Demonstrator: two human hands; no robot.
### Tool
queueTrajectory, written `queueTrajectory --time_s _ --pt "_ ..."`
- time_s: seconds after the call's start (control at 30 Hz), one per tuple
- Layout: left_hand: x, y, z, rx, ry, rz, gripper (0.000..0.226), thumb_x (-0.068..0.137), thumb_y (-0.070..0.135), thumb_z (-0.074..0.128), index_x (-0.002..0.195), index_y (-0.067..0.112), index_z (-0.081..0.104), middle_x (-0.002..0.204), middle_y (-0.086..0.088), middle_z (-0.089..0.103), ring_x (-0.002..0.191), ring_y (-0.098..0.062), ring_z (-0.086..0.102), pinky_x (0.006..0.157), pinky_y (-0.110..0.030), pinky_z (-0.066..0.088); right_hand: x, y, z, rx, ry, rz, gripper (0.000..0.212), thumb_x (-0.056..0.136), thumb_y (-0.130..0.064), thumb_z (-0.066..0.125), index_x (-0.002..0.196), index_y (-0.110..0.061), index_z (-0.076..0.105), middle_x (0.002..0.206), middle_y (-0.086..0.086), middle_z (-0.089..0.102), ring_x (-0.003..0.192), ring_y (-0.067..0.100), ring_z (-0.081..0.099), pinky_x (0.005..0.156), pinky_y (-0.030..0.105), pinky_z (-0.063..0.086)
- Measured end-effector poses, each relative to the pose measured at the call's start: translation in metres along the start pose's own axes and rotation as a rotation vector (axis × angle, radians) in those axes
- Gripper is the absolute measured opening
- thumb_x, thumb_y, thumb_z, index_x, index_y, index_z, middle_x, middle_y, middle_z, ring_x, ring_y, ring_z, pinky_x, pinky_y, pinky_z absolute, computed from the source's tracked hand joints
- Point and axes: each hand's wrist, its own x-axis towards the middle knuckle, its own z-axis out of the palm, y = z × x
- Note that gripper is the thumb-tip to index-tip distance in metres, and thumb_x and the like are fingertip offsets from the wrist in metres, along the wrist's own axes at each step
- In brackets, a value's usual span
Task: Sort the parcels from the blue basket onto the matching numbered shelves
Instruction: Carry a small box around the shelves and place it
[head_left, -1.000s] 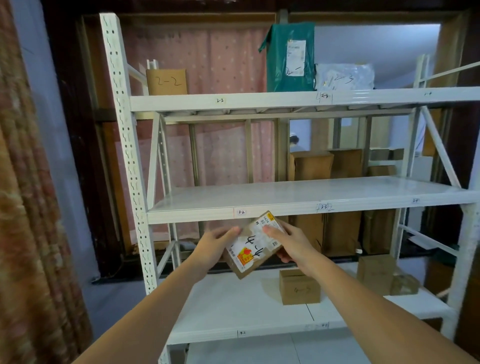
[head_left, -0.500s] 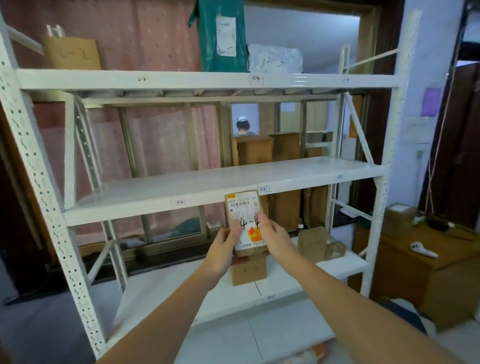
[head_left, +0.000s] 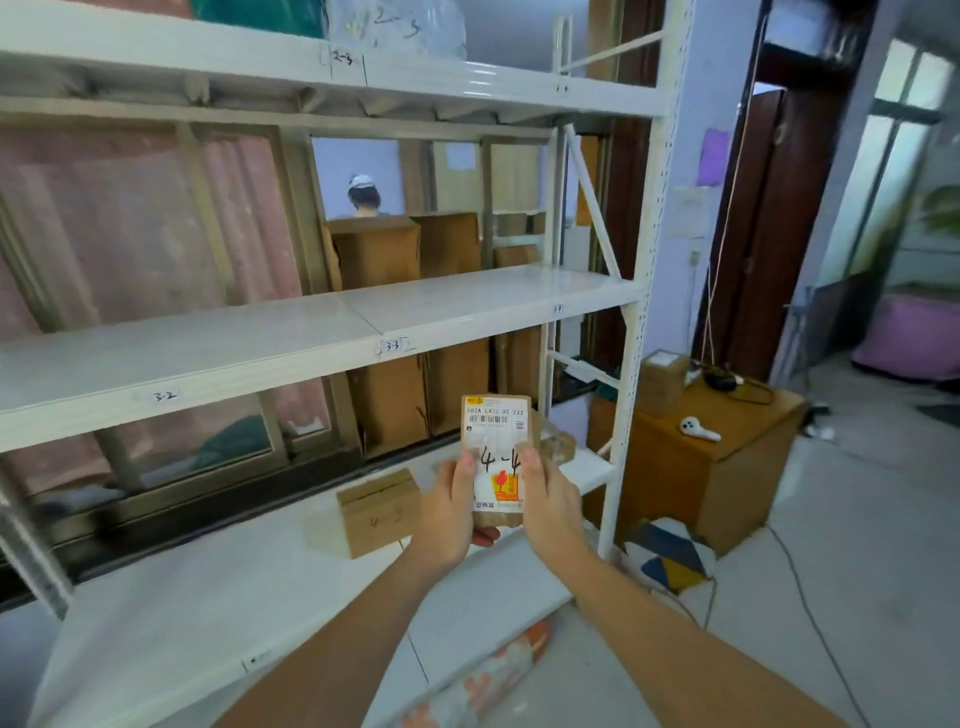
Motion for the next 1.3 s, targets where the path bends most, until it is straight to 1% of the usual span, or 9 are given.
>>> queueTrajectory --time_s 0.4,0.63,0.8,0.93,1.03,1.1,1.13,1.23,1.3 --pt "0.137 -0.023 0.016 0.033 -0.191 -0.027 0.047 0.104 0.059 0.027 0.122 0.022 0.051 0.096 -0.002 0.075 0.073 -0.026 0.075 0.061 -0.037 0.061 0.117 0.020 0.007 -0.004 0.065 0.061 0.051 0.083 -0.072 0.036 0.116 -0.039 0.054 0.103 -0.016 0.070 0.090 0.011 0.073 0.081 0.036 0.063" --pt "0.194 -0.066 0.032 0.029 -0.298 -0.105 0.043 0.104 0.058 0.031 0.129 0.025 0.042 0.106 0.001 0.073 0.085 -0.021 0.075 0.065 -0.031 0.062 0.169 0.066 0.009 0.004 0.019 0.180 0.047 0.083 -0.073 0.039 0.113 -0.043 0.058 0.109 -0.015 0.072 0.092 0.010 0.074 0.077 0.028 0.062" --pt "0.237 -0.118 0.055 -0.014 -0.239 -0.214 0.048 0.102 0.058 0.039 0.133 0.022 0.048 0.115 0.005 0.072 0.102 -0.013 0.071 0.087 -0.039 0.061 0.213 0.106 0.005 -0.006 -0.096 0.232 0.030 0.103 -0.052 0.038 0.116 -0.034 0.057 0.103 -0.011 0.071 0.078 0.001 0.071 0.058 0.011 0.051" --pt "0.269 -0.162 0.078 0.018 -0.165 -0.294 0.054 0.099 0.065 0.041 0.133 0.026 0.055 0.121 0.009 0.072 0.111 -0.009 0.068 0.104 -0.041 0.052 0.259 0.152 0.007 -0.042 -0.236 0.277 0.036 0.102 -0.054 0.035 0.114 -0.036 0.064 0.107 -0.010 0.073 0.096 0.007 0.071 0.081 0.022 0.059" --pt "0.287 -0.174 0.097 0.038 -0.146 -0.319 0.045 0.104 0.055 0.039 0.136 0.028 0.054 0.125 0.010 0.070 0.108 0.001 0.067 0.096 -0.021 0.053 0.297 0.193 0.010 -0.069 -0.345 0.286 0.036 0.100 -0.058 0.035 0.104 -0.041 0.066 0.109 -0.007 0.074 0.104 0.009 0.070 0.097 0.037 0.056" --pt "0.299 -0.190 0.109 0.030 -0.102 -0.343 0.029 0.109 0.032 0.040 0.131 0.021 0.055 0.116 0.007 0.069 0.097 0.009 0.068 0.080 -0.009 0.051 0.318 0.213 0.009 -0.132 -0.435 0.292 0.033 0.106 -0.045 0.035 0.113 -0.031 0.064 0.108 -0.003 0.074 0.097 0.005 0.070 0.093 0.032 0.057" --pt "0.306 -0.200 0.115 0.058 -0.067 -0.358 0.025 0.108 0.029 0.044 0.125 0.019 0.059 0.110 0.004 0.069 0.093 0.008 0.069 0.076 -0.009 0.051 0.328 0.221 0.008 -0.162 -0.469 0.288 0.033 0.108 -0.037 0.035 0.115 -0.024 0.064 0.106 0.000 0.074 0.091 0.002 0.070 0.089 0.029 0.057" --pt "0.325 -0.249 0.132 0.112 0.045 -0.458 0.044 0.092 0.063 0.055 0.111 0.025 0.068 0.115 -0.013 0.064 0.111 -0.021 0.067 0.087 -0.022 0.056 0.356 0.252 0.009 -0.223 -0.537 0.271 0.032 0.109 -0.029 0.038 0.121 -0.014 0.064 0.106 0.004 0.073 0.085 0.000 0.068 0.077 0.018 0.051" --pt "0.334 -0.266 0.140 0.159 0.050 -0.519 0.029 0.101 0.046 0.053 0.119 0.026 0.062 0.124 -0.013 0.050 0.114 -0.021 0.056 0.094 -0.016 0.048 0.371 0.271 0.011 -0.254 -0.564 0.311 0.034 0.108 -0.033 0.039 0.123 -0.017 0.065 0.109 -0.002 0.071 0.092 0.008 0.066 0.083 0.022 0.046"
